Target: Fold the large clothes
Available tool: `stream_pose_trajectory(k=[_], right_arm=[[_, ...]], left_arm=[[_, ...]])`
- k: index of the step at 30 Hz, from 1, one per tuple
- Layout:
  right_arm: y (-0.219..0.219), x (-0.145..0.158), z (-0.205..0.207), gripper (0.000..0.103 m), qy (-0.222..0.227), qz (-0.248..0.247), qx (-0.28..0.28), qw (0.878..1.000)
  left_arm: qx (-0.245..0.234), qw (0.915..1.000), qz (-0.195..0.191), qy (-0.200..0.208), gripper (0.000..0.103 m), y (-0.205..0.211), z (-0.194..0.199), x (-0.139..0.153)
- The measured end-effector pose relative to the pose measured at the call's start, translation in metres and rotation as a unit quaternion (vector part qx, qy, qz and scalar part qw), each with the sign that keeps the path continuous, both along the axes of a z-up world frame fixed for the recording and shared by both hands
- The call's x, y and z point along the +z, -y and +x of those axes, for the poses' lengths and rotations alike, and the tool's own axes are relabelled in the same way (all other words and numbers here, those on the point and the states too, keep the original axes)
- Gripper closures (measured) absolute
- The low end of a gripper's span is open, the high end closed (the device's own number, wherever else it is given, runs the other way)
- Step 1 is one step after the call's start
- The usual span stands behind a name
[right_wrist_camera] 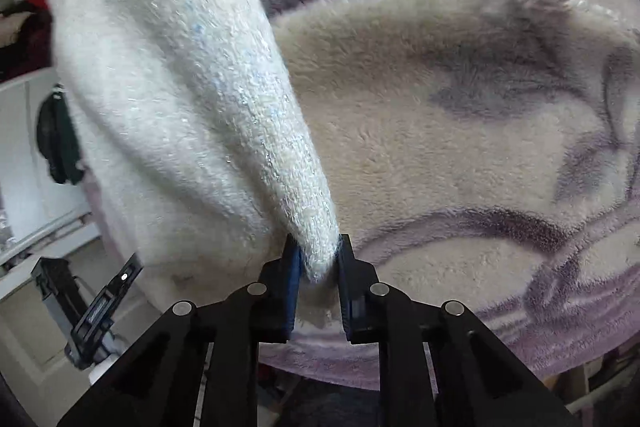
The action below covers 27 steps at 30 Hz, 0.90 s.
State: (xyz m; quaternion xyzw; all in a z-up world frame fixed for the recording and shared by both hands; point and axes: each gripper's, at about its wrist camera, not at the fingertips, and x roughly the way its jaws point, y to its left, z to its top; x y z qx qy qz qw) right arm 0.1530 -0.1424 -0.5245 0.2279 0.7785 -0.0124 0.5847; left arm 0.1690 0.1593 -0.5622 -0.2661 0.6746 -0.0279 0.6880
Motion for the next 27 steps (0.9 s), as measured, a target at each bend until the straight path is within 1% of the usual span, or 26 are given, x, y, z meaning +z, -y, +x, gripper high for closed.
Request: stream_pose_trajectory(k=[1,2,3,4,5,6,7,8,9,10,11,12,13,14,15,16,18,20,22,24,25,27], right_arm=[[-0.003,-0.003,0.003,0.083,-0.008,-0.009,0.006,1.0],[-0.007,-0.001,0.006,0.081,-0.009,-0.013,0.005,1.0],[-0.009,0.006,0.007,0.073,-0.006,-0.006,-0.005,1.0],[-0.007,0.013,0.007,0.061,0.0,0.001,-0.017,1.0],[-0.006,0.021,0.004,0.053,0.013,0.011,-0.033,0.999],[-0.001,0.029,0.001,0.042,0.025,0.023,-0.052,0.998],[0.002,0.034,-0.004,0.042,0.032,0.033,-0.077,0.996],[0.004,0.035,-0.007,0.042,0.037,0.043,-0.096,0.994],[0.006,0.033,-0.012,0.042,0.036,0.047,-0.109,0.992],[0.007,0.027,-0.016,0.042,0.029,0.041,-0.119,0.992],[0.009,0.021,-0.021,0.042,0.024,0.04,-0.128,0.991],[0.008,0.017,-0.025,0.043,0.026,0.044,-0.142,0.989],[0.009,0.016,-0.03,0.061,0.038,0.046,-0.154,0.986],[0.012,0.015,-0.034,0.078,0.043,0.043,-0.156,0.986],[0.008,0.015,-0.038,0.084,0.045,0.031,-0.152,0.987],[0.005,0.018,-0.04,0.087,0.053,0.027,-0.158,0.986],[0.002,0.028,-0.046,0.089,0.064,0.019,-0.162,0.984],[0.006,0.035,-0.046,0.09,0.067,0.016,-0.165,0.984],[0.007,0.026,-0.05,0.09,0.056,0.003,-0.155,0.986],[0.007,0.011,-0.044,0.09,0.042,-0.006,-0.151,0.988],[0.006,0.001,-0.044,0.09,0.031,-0.001,-0.154,0.988],[0.007,-0.002,-0.037,0.087,0.017,0.017,-0.156,0.987]], left_arm=[[0.025,0.9989,-0.039,0.007,0.1,-0.01,-0.005,0.004],[0.05,0.9956,-0.077,0.016,0.1,-0.019,-0.006,0.009],[0.071,0.9897,-0.123,0.024,0.099,-0.028,-0.004,0.013],[0.077,0.9858,-0.146,0.028,0.096,-0.032,-0.001,0.014],[0.076,0.9838,-0.159,0.034,0.093,-0.033,0.001,0.015],[0.066,0.9833,-0.165,0.038,0.079,-0.032,0.007,0.013],[0.054,0.9846,-0.163,0.034,0.05,-0.026,0.012,0.01],[0.037,0.985,-0.166,0.027,0.042,-0.018,0.021,0.003],[0.03,0.9833,-0.178,0.025,0.041,-0.01,0.024,-0.003],[0.023,0.983,-0.181,0.022,0.041,-0.001,0.027,-0.008],[0.013,0.9843,-0.175,0.018,0.041,0.007,0.031,-0.014],[0.006,0.9882,-0.152,0.02,0.043,0.014,0.035,-0.018],[-0.002,0.9918,-0.125,0.027,0.065,0.018,0.037,-0.018],[-0.009,0.9935,-0.108,0.032,0.082,0.021,0.035,-0.016],[-0.019,0.9952,-0.09,0.034,0.083,0.021,0.035,-0.015],[-0.02,0.995,-0.09,0.039,0.085,0.019,0.033,-0.012],[-0.025,0.9947,-0.087,0.049,0.085,0.011,0.026,-0.005],[-0.035,0.9942,-0.09,0.048,0.086,0.011,0.022,-0.009],[-0.04,0.9939,-0.094,0.041,0.086,0.012,0.018,-0.02],[-0.033,0.9936,-0.102,0.036,0.086,0.009,0.016,-0.025],[-0.029,0.9934,-0.105,0.036,0.086,0.007,0.016,-0.023],[-0.036,0.9936,-0.099,0.04,0.085,0.003,0.016,-0.01]])
